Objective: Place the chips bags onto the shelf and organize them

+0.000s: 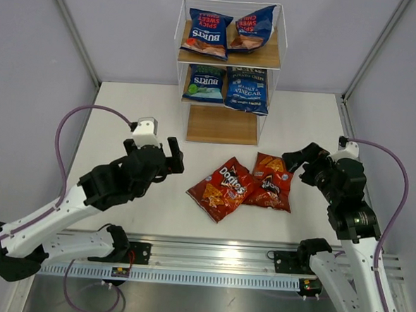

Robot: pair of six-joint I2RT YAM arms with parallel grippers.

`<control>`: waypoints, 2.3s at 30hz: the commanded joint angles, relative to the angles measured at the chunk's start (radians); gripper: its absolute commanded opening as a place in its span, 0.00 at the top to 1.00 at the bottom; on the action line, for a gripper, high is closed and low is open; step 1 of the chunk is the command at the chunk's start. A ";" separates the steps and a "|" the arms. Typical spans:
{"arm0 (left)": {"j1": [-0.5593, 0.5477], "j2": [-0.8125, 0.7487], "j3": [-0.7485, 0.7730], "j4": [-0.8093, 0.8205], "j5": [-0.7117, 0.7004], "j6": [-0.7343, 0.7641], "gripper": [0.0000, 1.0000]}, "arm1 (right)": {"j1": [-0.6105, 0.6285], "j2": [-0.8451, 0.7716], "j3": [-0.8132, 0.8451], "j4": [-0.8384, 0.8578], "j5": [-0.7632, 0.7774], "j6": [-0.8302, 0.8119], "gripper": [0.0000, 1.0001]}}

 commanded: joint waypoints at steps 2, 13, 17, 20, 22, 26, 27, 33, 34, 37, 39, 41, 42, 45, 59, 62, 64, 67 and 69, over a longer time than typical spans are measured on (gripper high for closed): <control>-0.001 -0.065 -0.058 -0.119 0.010 0.013 0.01 | 0.007 0.050 0.009 -0.066 -0.101 -0.061 0.02; -0.001 -0.157 -0.253 0.100 0.217 0.090 0.01 | 0.007 0.148 -0.303 0.213 -0.548 0.174 0.16; -0.001 -0.151 -0.262 0.099 0.200 0.084 0.01 | 0.012 0.044 -0.392 0.226 -0.447 0.311 0.16; -0.001 -0.138 -0.262 0.109 0.210 0.099 0.01 | 0.026 -0.045 -0.498 0.270 -0.402 0.475 0.16; -0.001 -0.118 -0.258 0.117 0.213 0.102 0.01 | 0.030 -0.088 -0.553 0.287 -0.375 0.534 0.16; -0.001 -0.108 -0.262 0.138 0.208 0.097 0.01 | 0.042 -0.069 -0.594 0.384 -0.379 0.591 0.17; -0.001 -0.109 -0.264 0.148 0.207 0.099 0.01 | 0.055 -0.053 -0.589 0.388 -0.370 0.585 0.17; -0.001 -0.095 -0.284 0.183 0.207 0.094 0.01 | 0.168 0.077 -0.580 0.516 -0.273 0.615 0.15; 0.001 -0.089 -0.282 0.181 0.208 0.091 0.01 | 0.191 0.105 -0.580 0.519 -0.249 0.611 0.15; -0.001 -0.088 -0.284 0.177 0.205 0.087 0.01 | 0.210 0.161 -0.612 0.609 -0.200 0.629 0.15; 0.001 -0.097 -0.292 0.172 0.199 0.087 0.01 | 0.220 0.195 -0.611 0.654 -0.195 0.629 0.15; 0.001 -0.103 -0.301 0.171 0.191 0.087 0.01 | 0.245 0.240 -0.615 0.698 -0.192 0.629 0.15; -0.001 -0.109 -0.302 0.171 0.190 0.087 0.01 | 0.257 0.258 -0.609 0.712 -0.186 0.626 0.15; -0.001 -0.109 -0.307 0.169 0.187 0.088 0.01 | 0.306 0.313 -0.598 0.738 -0.152 0.635 0.15; -0.001 -0.128 -0.318 0.165 0.168 0.087 0.01 | 0.440 0.502 -0.609 0.867 0.032 0.703 0.14; -0.001 -0.132 -0.318 0.163 0.168 0.085 0.01 | 0.446 0.588 -0.606 0.959 0.035 0.707 0.15; -0.001 -0.137 -0.321 0.162 0.165 0.084 0.01 | 0.448 0.654 -0.598 1.000 0.043 0.707 0.15; -0.001 -0.143 -0.322 0.160 0.167 0.081 0.01 | 0.451 0.725 -0.577 1.069 0.032 0.709 0.17; -0.001 -0.151 -0.322 0.157 0.167 0.076 0.01 | 0.457 0.757 -0.563 1.117 0.034 0.719 0.18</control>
